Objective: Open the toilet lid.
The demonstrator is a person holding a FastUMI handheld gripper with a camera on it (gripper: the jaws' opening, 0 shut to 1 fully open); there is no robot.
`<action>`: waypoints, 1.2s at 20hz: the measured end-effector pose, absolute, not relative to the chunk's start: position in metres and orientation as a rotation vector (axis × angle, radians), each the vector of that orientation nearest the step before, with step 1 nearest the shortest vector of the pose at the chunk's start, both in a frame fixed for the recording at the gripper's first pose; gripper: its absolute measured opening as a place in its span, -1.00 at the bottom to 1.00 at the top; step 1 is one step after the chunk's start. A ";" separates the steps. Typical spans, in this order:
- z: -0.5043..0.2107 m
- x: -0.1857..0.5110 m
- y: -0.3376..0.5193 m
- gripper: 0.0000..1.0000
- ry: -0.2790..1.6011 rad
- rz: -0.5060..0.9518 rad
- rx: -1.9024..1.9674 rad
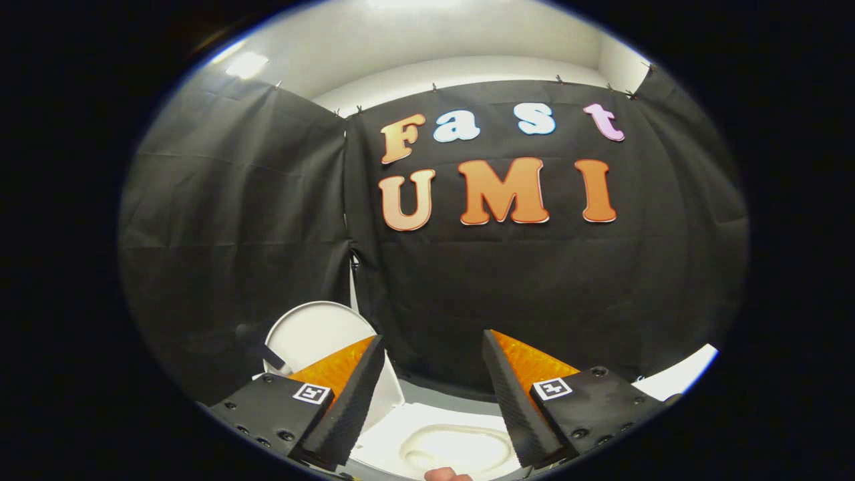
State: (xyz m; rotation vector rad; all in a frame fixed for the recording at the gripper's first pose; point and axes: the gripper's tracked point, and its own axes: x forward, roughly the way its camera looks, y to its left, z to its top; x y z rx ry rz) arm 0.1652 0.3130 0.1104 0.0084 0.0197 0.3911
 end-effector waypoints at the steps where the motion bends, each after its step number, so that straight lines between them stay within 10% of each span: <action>1: 0.111 0.163 0.297 0.89 0.015 0.378 0.009; 24: 0.053 0.110 0.076 0.89 -0.015 0.111 0.024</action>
